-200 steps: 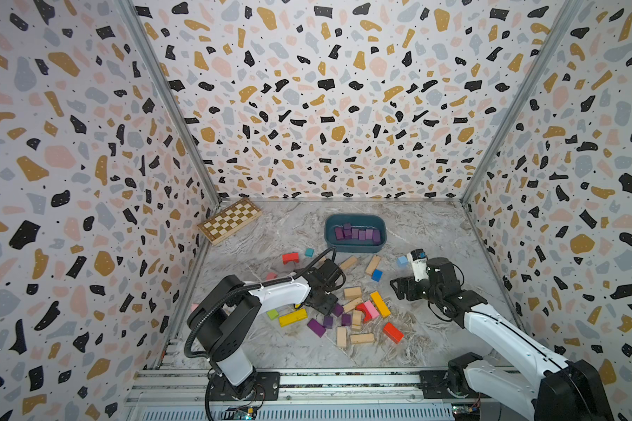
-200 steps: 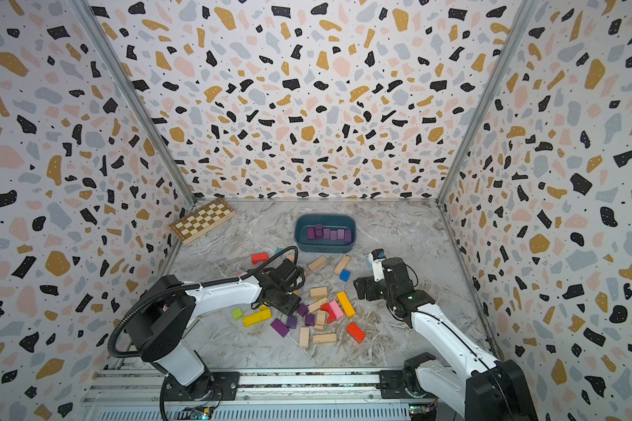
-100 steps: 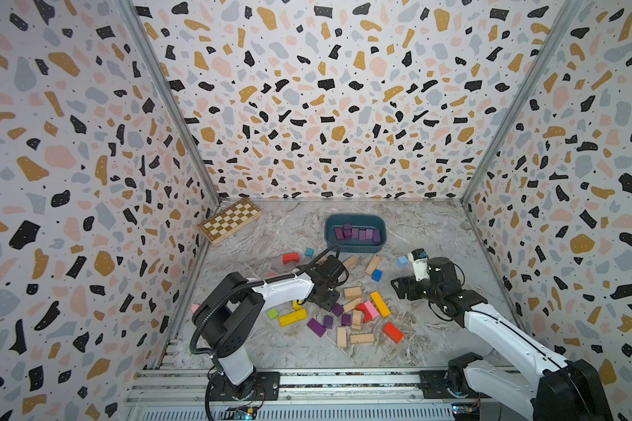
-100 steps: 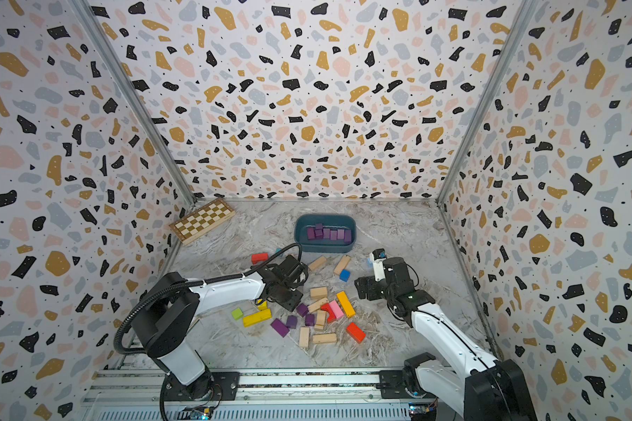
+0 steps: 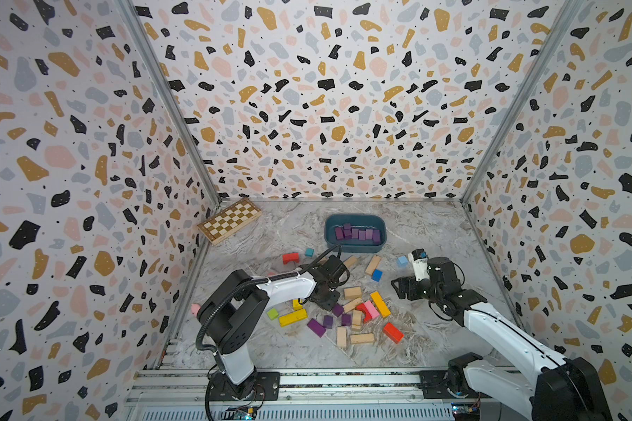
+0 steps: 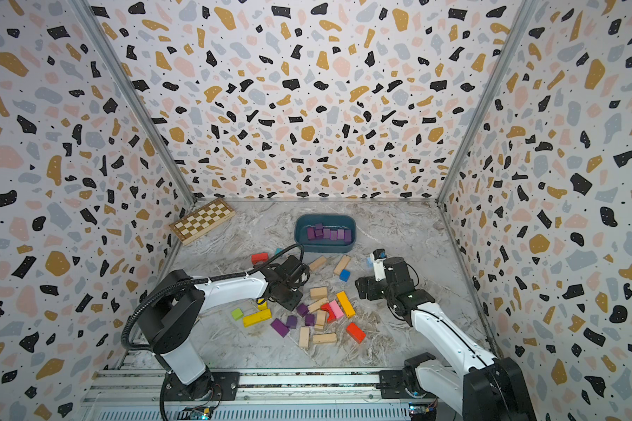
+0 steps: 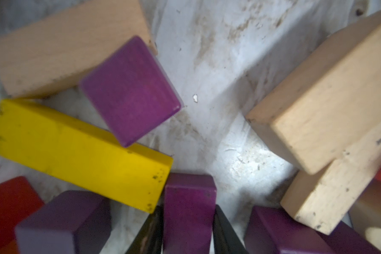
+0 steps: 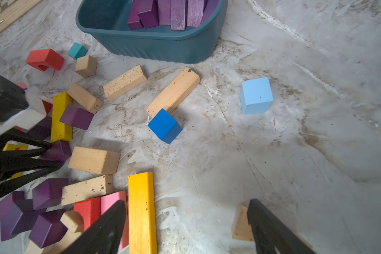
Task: Pick purple bricks into the storage bin
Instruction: Pick up the building block from the center of the board, then place the building block in the storage box.
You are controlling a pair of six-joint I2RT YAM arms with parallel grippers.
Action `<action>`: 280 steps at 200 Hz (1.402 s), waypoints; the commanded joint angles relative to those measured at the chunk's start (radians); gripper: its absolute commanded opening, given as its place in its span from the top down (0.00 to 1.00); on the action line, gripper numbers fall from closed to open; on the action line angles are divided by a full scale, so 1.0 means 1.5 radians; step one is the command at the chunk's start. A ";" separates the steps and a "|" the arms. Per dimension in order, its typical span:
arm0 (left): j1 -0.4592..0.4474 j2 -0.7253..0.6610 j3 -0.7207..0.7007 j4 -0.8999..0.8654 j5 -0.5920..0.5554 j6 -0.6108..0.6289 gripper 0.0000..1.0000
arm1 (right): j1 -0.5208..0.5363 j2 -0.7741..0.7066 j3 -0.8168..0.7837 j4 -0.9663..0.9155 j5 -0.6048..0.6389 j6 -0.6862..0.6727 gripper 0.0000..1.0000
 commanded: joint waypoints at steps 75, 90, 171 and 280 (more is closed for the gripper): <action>-0.002 -0.084 0.023 -0.091 -0.019 -0.035 1.00 | -0.003 -0.026 -0.003 0.008 -0.014 -0.002 0.13; -0.001 -0.105 0.051 -0.124 -0.027 -0.036 1.00 | -0.003 -0.027 -0.005 0.010 -0.018 -0.002 0.13; 0.003 -0.060 0.382 -0.271 -0.081 0.021 1.00 | -0.003 -0.040 0.000 0.004 -0.025 -0.004 0.13; 0.145 0.334 0.839 -0.342 0.039 0.060 1.00 | -0.008 -0.095 -0.021 0.005 0.022 0.003 0.13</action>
